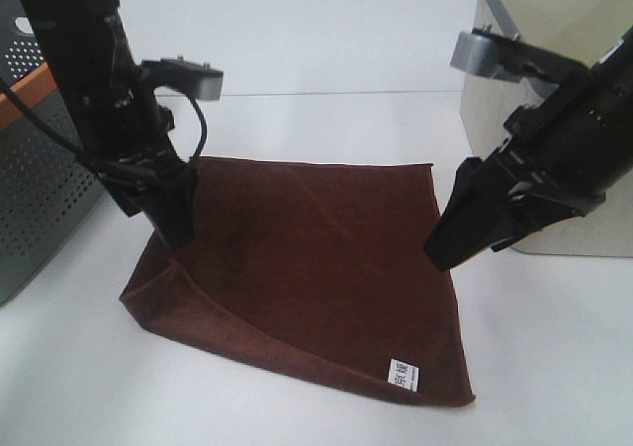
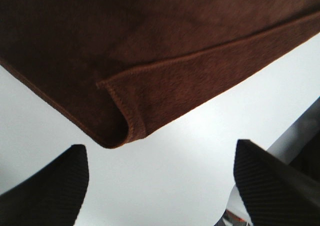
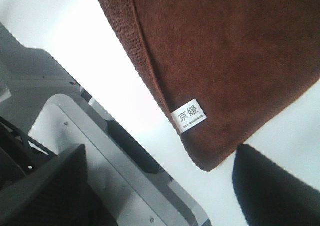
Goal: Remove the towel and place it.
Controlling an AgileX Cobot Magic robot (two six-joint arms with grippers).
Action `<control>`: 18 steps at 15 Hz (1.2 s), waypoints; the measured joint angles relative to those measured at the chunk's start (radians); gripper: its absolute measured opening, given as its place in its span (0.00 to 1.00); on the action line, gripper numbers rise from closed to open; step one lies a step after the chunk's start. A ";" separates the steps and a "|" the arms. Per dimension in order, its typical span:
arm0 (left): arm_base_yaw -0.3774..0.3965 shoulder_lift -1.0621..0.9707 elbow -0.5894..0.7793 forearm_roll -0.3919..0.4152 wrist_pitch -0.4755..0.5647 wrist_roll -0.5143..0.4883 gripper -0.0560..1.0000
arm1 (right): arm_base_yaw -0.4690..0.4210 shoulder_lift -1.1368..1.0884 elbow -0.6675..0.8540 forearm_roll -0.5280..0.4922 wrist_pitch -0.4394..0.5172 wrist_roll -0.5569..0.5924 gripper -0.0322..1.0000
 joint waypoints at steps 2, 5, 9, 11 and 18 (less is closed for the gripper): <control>-0.001 -0.071 -0.040 -0.049 0.000 -0.014 0.77 | 0.000 -0.085 -0.047 -0.060 0.002 0.149 0.71; -0.003 -0.157 -0.061 -0.084 0.000 -0.038 0.77 | 0.000 -0.143 -0.163 -0.210 0.021 0.384 0.71; 0.017 -0.286 -0.157 0.117 0.005 -0.317 0.77 | 0.000 -0.148 -0.415 -0.594 0.158 0.730 0.71; 0.093 -0.324 -0.164 0.186 0.005 -0.375 0.77 | 0.000 -0.148 -0.448 -0.666 0.225 0.765 0.71; 0.477 -0.481 -0.152 0.203 0.007 -0.367 0.77 | -0.107 -0.148 -0.453 -0.811 0.229 0.865 0.65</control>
